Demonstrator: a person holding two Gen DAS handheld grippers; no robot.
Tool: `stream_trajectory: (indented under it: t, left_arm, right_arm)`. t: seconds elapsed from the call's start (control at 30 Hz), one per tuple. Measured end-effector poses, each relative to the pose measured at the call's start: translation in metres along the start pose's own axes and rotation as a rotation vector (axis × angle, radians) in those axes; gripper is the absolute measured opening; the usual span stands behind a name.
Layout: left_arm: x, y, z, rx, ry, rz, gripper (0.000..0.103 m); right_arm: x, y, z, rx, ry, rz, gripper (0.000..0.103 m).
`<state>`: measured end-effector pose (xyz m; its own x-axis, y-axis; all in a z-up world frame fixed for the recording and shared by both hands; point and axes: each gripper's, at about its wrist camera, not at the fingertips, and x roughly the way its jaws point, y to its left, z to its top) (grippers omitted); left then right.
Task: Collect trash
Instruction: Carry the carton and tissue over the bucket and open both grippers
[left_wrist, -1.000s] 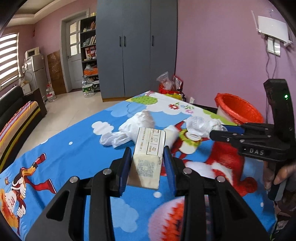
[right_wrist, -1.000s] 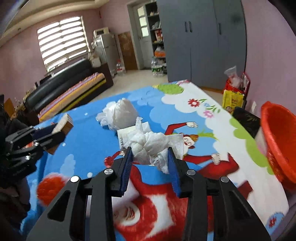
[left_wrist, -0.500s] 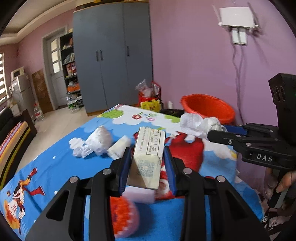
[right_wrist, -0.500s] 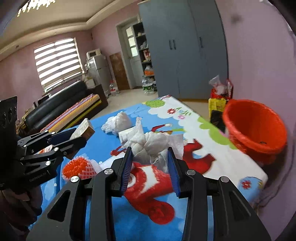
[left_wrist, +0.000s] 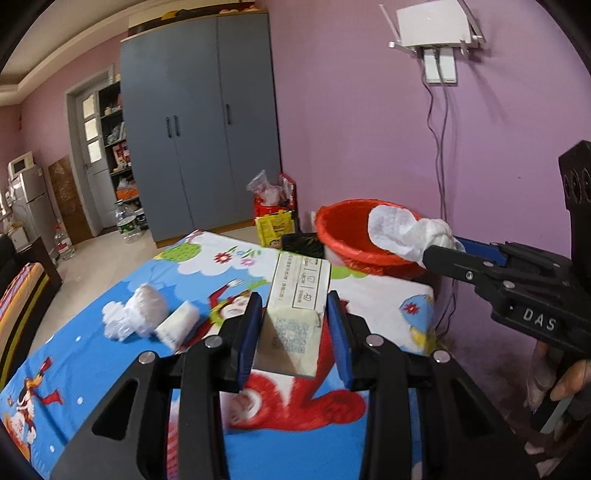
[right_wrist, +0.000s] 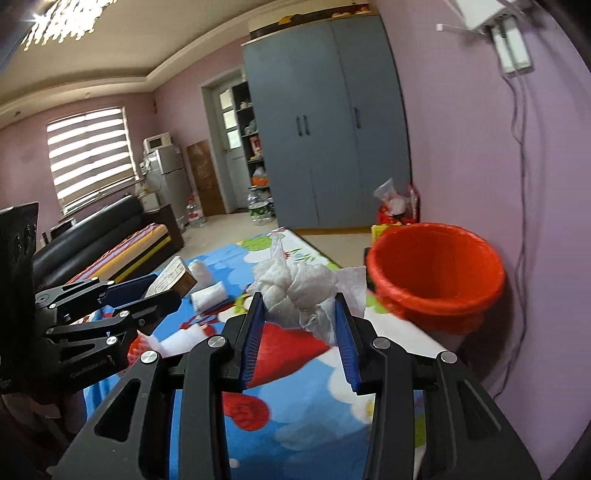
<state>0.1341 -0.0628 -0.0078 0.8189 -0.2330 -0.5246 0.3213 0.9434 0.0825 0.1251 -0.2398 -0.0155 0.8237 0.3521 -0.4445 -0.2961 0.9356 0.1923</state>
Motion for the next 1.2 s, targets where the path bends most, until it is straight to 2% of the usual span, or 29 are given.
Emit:
stream_trajectory:
  t: [0.37, 0.63, 0.93, 1.2]
  left_arm:
    - [0.049, -0.053, 0.041, 0.045, -0.02, -0.117, 0.035]
    - [0.101, -0.069, 0.076, 0.061, -0.015, -0.179, 0.035]
    - [0.181, -0.079, 0.103, 0.065, 0.033, -0.23, 0.035]
    - [0.245, -0.087, 0.117, 0.064, 0.076, -0.26, 0.036]
  right_arm:
    - [-0.002, -0.066, 0.001, 0.056, -0.009, -0.104, 0.038]
    - [0.019, -0.107, 0.007, 0.052, 0.01, -0.166, 0.038]
    - [0.07, -0.158, 0.026, 0.048, 0.03, -0.227, 0.038]
    - [0.123, -0.193, 0.034, 0.046, 0.057, -0.239, 0.038]
